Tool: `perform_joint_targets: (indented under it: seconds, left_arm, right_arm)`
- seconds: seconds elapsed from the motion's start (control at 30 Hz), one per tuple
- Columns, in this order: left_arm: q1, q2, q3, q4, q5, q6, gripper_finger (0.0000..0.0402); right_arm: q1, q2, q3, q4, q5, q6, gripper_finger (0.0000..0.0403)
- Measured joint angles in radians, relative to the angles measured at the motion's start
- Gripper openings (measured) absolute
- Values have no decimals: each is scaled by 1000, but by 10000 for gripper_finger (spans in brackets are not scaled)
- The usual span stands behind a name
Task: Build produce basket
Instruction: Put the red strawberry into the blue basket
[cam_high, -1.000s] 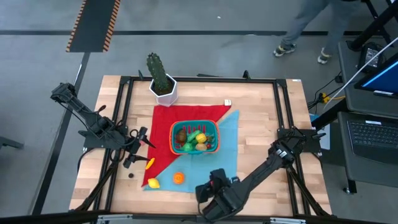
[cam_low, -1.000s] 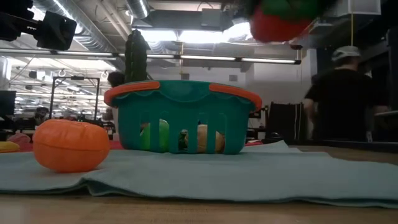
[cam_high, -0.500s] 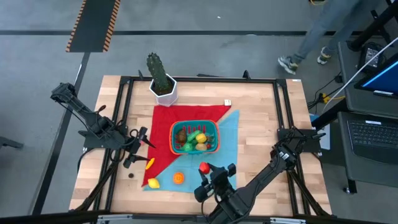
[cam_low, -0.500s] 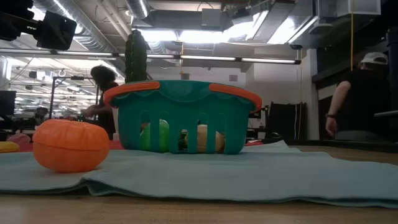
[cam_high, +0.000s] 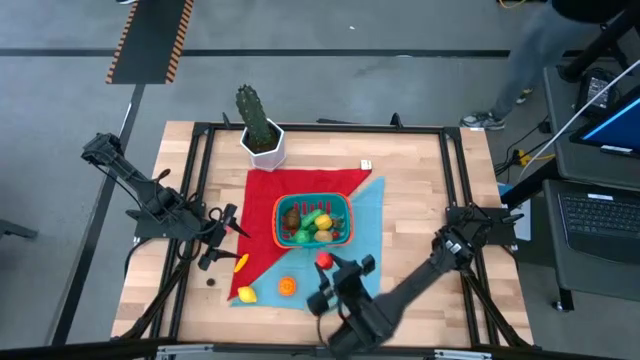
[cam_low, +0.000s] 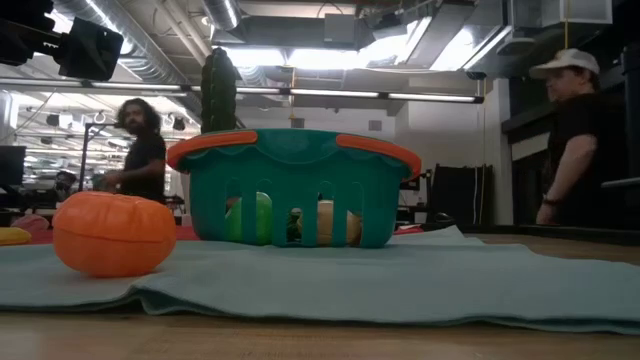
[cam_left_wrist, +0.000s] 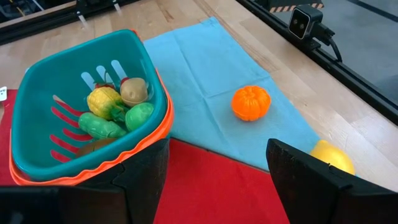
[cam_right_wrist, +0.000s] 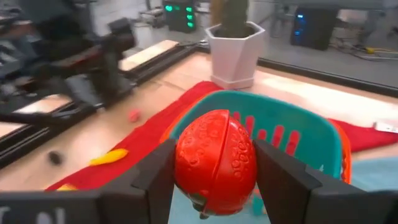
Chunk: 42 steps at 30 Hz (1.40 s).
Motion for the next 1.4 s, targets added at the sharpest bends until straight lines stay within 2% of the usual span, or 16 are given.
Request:
perform_joint_targets:
  seconds: [0.1, 0.3, 0.53, 0.83, 1.03, 1.3, 1.4]
  left_arm:
    - [0, 0, 0, 0, 0, 0, 263]
    - [0, 0, 0, -1, 0, 0, 263]
    - [0, 0, 0, -2, 0, 1, 263]
    - [0, 0, 0, -2, 0, 1, 263]
    - [-1, 0, 0, -11, 0, 1, 263]
    - [0, 0, 0, -37, 0, -24, 263]
    - [0, 0, 0, -37, 0, -24, 263]
  right_arm:
    - [-46, 0, 0, -24, -34, -11, 190]
    - [-152, 2, 0, -19, -178, -201, 190]
    - [-252, 2, 0, 6, -262, -305, 190]
    - [-368, -13, 2, 175, -446, -668, 190]
    - [-447, -35, 5, 314, -615, -912, 190]
    - [-519, -40, 5, 336, -815, -1019, 190]
    - [-528, -40, 5, 345, -826, -1029, 190]
